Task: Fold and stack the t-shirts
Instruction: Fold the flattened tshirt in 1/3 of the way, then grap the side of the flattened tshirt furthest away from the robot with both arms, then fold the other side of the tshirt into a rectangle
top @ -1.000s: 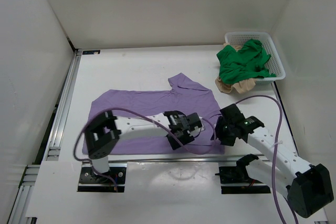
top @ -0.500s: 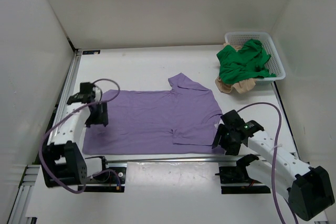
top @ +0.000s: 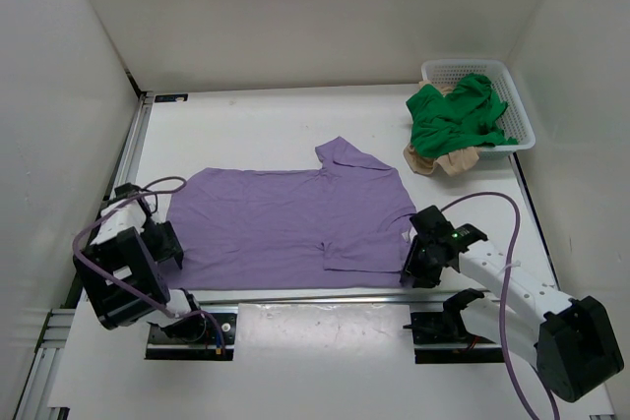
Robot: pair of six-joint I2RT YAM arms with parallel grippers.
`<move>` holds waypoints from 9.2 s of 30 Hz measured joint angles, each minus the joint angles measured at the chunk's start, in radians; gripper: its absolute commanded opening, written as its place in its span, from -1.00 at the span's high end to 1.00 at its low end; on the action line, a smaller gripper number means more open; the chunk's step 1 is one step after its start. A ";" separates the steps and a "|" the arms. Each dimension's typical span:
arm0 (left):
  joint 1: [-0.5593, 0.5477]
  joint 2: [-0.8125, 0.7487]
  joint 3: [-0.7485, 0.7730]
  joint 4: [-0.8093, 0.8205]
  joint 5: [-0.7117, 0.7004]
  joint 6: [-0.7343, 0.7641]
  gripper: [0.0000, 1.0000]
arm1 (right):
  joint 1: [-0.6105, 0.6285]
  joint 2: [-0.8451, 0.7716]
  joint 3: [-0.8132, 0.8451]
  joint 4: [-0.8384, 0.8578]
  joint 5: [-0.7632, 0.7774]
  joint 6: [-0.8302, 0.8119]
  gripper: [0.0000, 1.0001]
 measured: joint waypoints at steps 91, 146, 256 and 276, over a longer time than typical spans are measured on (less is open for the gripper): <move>-0.285 0.626 0.836 0.044 0.186 0.001 -0.59 | 0.082 1.450 1.719 -0.069 0.214 -0.435 0.06; -0.323 0.674 0.795 0.093 0.107 0.001 -0.55 | 0.071 1.406 1.580 -0.027 0.241 -0.491 0.36; -0.317 0.614 0.703 0.073 0.110 0.000 0.80 | 0.138 0.805 1.045 0.006 0.342 -0.518 1.00; -0.477 -0.229 0.042 -0.142 0.143 0.003 -0.45 | 0.184 0.181 0.434 -0.058 0.372 -0.269 1.00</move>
